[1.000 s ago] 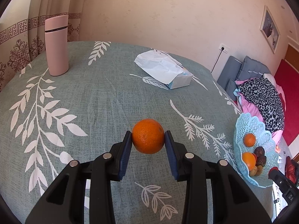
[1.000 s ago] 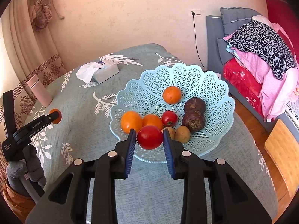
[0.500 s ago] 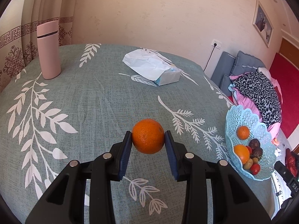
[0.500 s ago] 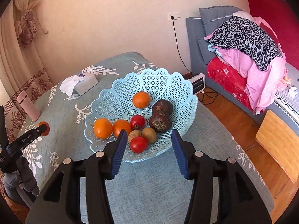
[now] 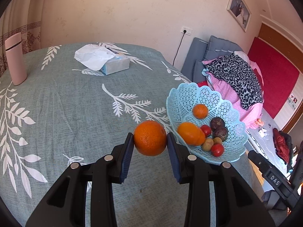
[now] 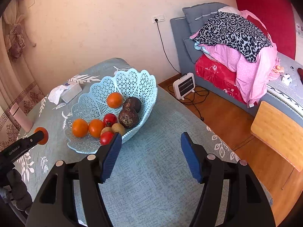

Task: Organize fruits
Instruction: 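Carry the tangerine over the basket and open the left tool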

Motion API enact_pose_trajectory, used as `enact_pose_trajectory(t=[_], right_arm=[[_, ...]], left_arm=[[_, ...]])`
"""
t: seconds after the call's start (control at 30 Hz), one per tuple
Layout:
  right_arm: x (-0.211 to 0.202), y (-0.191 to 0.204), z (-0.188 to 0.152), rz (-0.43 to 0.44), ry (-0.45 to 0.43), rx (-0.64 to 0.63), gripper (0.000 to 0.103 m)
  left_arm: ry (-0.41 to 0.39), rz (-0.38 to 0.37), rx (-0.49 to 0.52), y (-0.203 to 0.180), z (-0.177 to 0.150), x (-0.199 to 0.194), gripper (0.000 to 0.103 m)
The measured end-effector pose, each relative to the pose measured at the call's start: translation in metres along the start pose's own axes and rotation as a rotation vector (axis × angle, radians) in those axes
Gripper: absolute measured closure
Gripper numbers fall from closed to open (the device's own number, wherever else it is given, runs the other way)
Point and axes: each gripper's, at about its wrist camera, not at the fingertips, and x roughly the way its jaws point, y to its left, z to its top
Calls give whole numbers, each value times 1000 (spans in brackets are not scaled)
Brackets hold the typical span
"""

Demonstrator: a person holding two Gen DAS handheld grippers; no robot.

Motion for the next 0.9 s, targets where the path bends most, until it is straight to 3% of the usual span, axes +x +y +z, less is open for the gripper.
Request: enact_pose_trajectory(t=[0.33,0.67,0.8,0.9], right_arm=[[13,-10,-13,30,37,16,37],[23,-15,-17,60,67,38,36],[24,-14,-18,61,69,33,36],[24,-13,-18,61,71,31,29]], left_arm=[[29,-67,106,-62,-2,15,67],[78,-86,139,-86,-5,46,66],[76,-81,127,-83,-7,48,52],[66,-78,115,-77,-6,44,48]])
